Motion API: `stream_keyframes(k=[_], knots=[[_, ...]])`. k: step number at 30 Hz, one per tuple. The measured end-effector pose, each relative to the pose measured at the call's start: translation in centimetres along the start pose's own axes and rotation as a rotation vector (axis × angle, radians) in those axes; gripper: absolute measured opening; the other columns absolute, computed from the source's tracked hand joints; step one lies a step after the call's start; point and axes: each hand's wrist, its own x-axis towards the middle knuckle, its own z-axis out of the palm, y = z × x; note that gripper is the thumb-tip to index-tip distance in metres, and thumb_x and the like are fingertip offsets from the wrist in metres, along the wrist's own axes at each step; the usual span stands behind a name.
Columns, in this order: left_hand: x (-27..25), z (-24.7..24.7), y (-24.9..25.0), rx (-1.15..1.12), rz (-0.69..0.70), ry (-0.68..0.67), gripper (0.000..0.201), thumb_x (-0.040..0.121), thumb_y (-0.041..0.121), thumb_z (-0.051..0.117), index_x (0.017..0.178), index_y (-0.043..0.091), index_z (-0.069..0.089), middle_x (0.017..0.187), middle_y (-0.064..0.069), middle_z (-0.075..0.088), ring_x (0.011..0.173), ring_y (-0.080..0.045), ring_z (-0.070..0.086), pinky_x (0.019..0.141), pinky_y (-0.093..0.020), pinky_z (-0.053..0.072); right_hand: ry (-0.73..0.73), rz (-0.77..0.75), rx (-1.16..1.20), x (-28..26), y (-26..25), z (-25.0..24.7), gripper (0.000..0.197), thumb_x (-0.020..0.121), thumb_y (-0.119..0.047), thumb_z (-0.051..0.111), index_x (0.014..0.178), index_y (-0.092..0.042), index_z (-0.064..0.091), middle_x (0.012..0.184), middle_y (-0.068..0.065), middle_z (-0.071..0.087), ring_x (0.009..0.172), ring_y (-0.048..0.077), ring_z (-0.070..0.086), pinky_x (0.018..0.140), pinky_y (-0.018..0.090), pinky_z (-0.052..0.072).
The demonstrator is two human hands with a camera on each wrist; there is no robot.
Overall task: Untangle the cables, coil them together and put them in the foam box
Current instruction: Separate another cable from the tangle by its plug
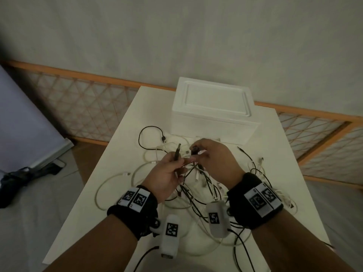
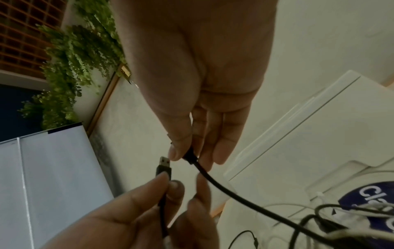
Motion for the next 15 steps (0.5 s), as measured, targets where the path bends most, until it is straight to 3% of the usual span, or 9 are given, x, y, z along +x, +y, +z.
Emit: stream_keyframes(k=[4, 7, 10, 12, 15], knots=[[0.3, 0.9, -0.4, 0.087, 0.036, -0.057, 0.018, 0.098, 0.010, 0.046, 0.101, 0.022, 0.059, 0.089, 0.002, 0.066, 0.072, -0.012, 0.058, 0.061, -0.027, 0.034, 0.040, -0.017, 0.030, -0.2, -1.3, 0.2, 0.020, 0.081, -0.008, 0.068, 0.086, -0.025, 0.060, 0.087, -0.008, 0.064, 0.058, 0.000, 0.058, 0.058, 0.008, 0.041], [0.4, 0.9, -0.6, 0.144, 0.077, -0.110, 0.024, 0.100, 0.010, 0.042, 0.110, 0.023, 0.059, 0.087, 0.005, 0.067, 0.072, -0.011, 0.060, 0.059, -0.026, 0.034, 0.040, -0.008, 0.094, -0.7, -2.4, 0.4, 0.021, 0.084, -0.004, 0.064, 0.085, -0.024, 0.058, 0.086, -0.004, 0.063, 0.055, -0.002, 0.058, 0.050, 0.009, 0.044], [0.4, 0.5, -0.4, 0.286, 0.137, -0.107, 0.020, 0.101, 0.014, 0.041, 0.108, 0.019, 0.059, 0.087, 0.004, 0.065, 0.067, -0.006, 0.060, 0.058, -0.026, 0.034, 0.075, -0.021, 0.023, -0.4, -2.6, 1.0, 0.017, 0.084, -0.008, 0.065, 0.087, -0.024, 0.059, 0.086, -0.005, 0.064, 0.063, 0.010, 0.064, 0.062, 0.025, 0.054], [0.6, 0.2, -0.1, 0.367, 0.179, -0.083, 0.016, 0.099, 0.027, 0.048, 0.108, 0.021, 0.059, 0.086, 0.006, 0.063, 0.066, -0.004, 0.057, 0.058, -0.027, 0.035, 0.101, -0.012, -0.013, -0.3, -2.4, 1.2, 0.018, 0.083, -0.011, 0.066, 0.087, -0.027, 0.058, 0.085, -0.007, 0.063, 0.068, 0.014, 0.064, 0.067, 0.027, 0.052], [0.6, -0.1, 0.1, 0.464, 0.230, -0.084, 0.026, 0.094, 0.043, 0.052, 0.112, 0.026, 0.060, 0.087, 0.008, 0.063, 0.073, -0.006, 0.055, 0.061, -0.026, 0.041, 0.156, 0.018, -0.023, -0.5, -2.1, 1.6, 0.020, 0.082, -0.012, 0.067, 0.091, -0.027, 0.059, 0.084, -0.004, 0.064, 0.070, 0.014, 0.064, 0.066, 0.025, 0.051]])
